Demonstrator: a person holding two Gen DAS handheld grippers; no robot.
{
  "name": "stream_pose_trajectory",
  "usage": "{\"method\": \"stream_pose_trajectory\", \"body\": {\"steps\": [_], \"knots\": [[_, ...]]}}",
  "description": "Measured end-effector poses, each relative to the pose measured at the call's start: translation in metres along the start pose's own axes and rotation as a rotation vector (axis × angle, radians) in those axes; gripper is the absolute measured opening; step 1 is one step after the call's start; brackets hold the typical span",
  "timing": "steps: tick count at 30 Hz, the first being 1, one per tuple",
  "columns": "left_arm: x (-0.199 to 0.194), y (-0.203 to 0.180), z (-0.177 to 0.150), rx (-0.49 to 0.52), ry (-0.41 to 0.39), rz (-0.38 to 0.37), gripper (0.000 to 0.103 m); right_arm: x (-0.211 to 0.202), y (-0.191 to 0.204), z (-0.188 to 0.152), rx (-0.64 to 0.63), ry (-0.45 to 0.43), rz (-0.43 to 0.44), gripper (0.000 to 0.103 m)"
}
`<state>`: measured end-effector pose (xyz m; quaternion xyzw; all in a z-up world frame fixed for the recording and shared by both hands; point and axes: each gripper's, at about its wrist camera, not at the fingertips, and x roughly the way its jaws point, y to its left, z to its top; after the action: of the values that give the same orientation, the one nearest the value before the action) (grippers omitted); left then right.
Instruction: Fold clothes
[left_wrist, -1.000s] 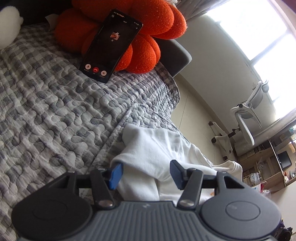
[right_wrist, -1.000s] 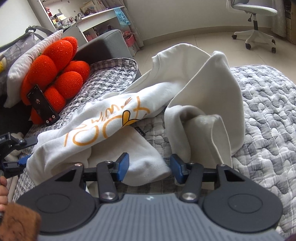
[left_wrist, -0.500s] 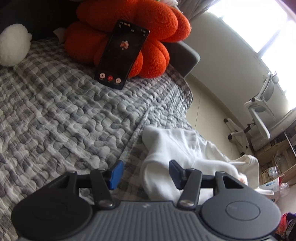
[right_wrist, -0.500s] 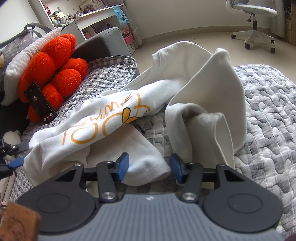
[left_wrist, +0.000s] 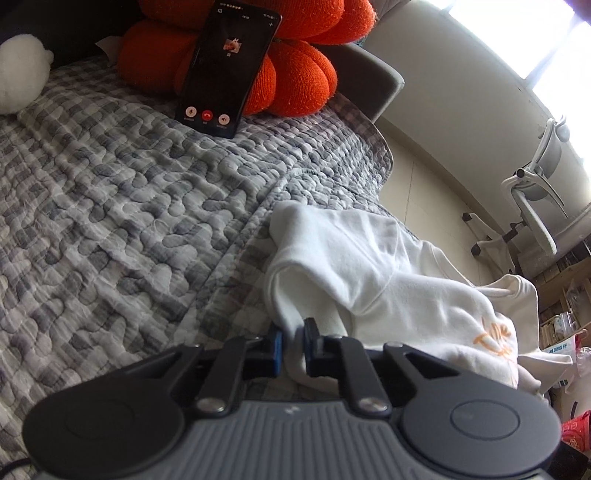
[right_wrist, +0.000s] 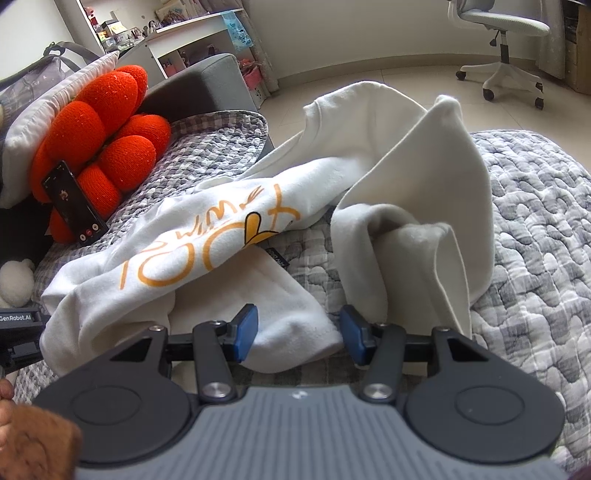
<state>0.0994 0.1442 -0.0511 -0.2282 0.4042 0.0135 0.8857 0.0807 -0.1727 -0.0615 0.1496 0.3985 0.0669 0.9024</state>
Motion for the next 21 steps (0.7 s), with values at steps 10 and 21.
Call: {"method": "stream_pose_trajectory", "body": {"steps": [10, 21], "knots": [[-0.026, -0.005, 0.022, 0.089, -0.21, 0.155, 0.007, -0.002, -0.002, 0.0, 0.009, 0.004, 0.004, 0.048], [-0.046, -0.005, 0.058, 0.273, -0.425, 0.44, 0.007, -0.003, -0.002, 0.003, 0.028, 0.013, 0.024, 0.048]]}}
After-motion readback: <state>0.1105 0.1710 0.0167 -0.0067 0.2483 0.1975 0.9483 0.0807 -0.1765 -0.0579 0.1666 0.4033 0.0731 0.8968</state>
